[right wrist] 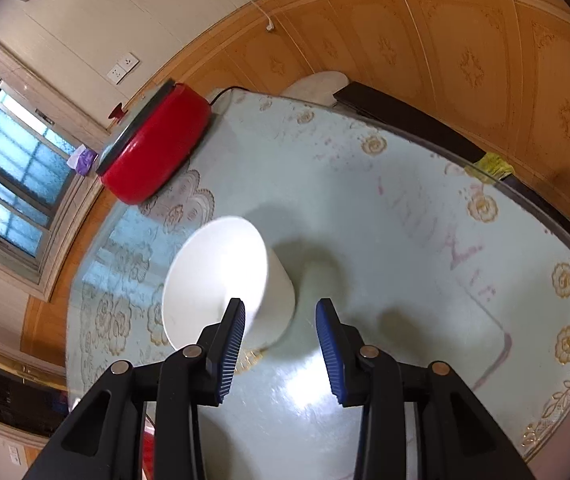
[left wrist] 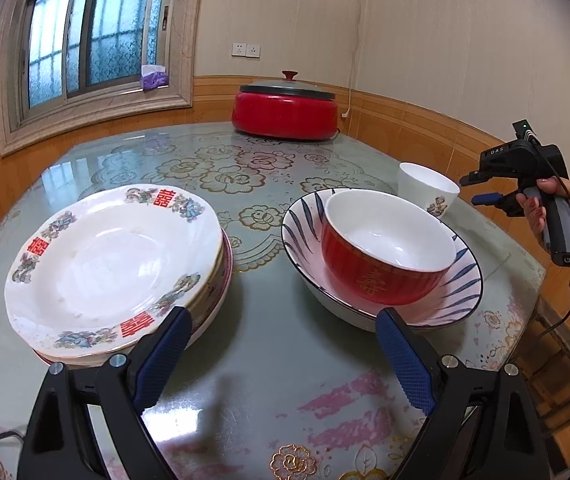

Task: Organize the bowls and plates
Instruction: 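Grasp the rim of the small white flower-decal bowl with the right tool, then lift the small white bowl with the right tool over the red bowl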

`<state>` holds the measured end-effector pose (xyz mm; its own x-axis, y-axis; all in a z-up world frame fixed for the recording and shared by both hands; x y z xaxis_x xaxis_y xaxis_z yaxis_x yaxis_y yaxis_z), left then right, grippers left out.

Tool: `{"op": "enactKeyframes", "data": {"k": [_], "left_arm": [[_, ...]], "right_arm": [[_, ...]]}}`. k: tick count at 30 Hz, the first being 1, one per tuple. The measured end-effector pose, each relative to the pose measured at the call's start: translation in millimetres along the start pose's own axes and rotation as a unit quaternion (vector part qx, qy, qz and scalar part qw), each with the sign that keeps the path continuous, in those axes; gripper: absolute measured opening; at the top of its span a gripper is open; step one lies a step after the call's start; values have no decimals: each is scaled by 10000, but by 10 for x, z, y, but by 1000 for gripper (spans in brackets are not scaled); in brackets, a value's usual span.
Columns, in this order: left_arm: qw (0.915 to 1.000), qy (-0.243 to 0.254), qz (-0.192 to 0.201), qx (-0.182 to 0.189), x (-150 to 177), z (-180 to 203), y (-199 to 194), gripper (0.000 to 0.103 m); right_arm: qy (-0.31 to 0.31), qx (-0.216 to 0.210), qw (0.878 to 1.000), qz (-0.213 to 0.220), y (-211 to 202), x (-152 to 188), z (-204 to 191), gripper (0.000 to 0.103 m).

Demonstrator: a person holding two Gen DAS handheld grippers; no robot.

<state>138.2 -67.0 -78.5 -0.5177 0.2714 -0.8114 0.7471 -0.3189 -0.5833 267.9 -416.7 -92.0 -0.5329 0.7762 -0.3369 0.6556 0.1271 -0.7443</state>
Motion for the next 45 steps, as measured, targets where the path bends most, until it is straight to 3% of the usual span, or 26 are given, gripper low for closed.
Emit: {"op": "enactKeyframes", "data": {"k": [8,11,16,20,23,32,36,45], "left_arm": [[9998,-136,-75,118,-20,-2,38,94],[9999,-119,-77,97,-26,-4,42,94],[9997,-153,-105,141,-18,0,78,94],[9997,-183,-87,137,-23,-12,91,94],[9996,-224,-92,141,-29,-19,99,94],[9995,-236,-105,172,-37,0,113,94],[9996,-218,-122,163,-42,16,110,94],[9995,-210,-143,172,-40,30,89,94]], "right_arm": [[-122,326,9962,-792,471,-88,-195,35],[-316,595,9944,-815,589,-68,-195,31],[-315,663,9934,-880,709,-76,-114,19],[-146,403,9946,-945,760,-87,-26,17],[-70,162,9954,-945,772,-98,6,10],[259,-400,9926,-1118,781,7,54,11],[275,-465,9920,-1145,746,70,46,11],[-105,-821,9907,-1081,393,185,-330,11]]}}
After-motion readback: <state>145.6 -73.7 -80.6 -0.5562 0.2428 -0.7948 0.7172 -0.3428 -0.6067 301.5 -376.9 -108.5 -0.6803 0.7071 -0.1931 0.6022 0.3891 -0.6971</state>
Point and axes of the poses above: each gripper's, at about its wrist camera, not at the fingertips, and y roughly the way its jaws point, z to its right, x to its underside, the point moved 7 cm from there along y, roughly the way its jaws point, and after that the axes turned 11 degrees about y, right-handed, at the moved point
